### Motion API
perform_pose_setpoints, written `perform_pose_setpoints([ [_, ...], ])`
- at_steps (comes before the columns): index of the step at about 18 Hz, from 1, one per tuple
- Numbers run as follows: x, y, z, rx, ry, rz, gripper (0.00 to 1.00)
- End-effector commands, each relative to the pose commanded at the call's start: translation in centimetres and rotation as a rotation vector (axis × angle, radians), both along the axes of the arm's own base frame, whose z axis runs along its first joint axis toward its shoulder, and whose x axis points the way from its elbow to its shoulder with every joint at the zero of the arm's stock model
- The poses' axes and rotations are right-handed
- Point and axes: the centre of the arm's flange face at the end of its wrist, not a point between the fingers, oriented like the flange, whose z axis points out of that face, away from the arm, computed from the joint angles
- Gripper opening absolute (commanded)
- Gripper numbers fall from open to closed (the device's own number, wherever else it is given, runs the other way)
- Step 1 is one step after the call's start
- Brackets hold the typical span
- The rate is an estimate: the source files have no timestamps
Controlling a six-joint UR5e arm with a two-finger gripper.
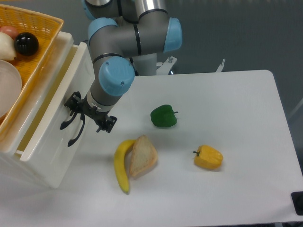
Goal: Slide open the top white drawer
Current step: 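Pull the upper drawer outward by its handle with the gripper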
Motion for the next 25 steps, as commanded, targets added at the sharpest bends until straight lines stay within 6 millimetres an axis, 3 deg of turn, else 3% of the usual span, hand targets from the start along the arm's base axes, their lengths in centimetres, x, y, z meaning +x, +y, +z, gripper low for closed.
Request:
perform_pose_setpoints([
  [8, -1.2, 0.2, -0.1, 0.008, 0.045, 0.004, 1.0],
  [25, -5.7, -2.3, 0.3, 0.0, 0.048, 0.086, 1.0],
])
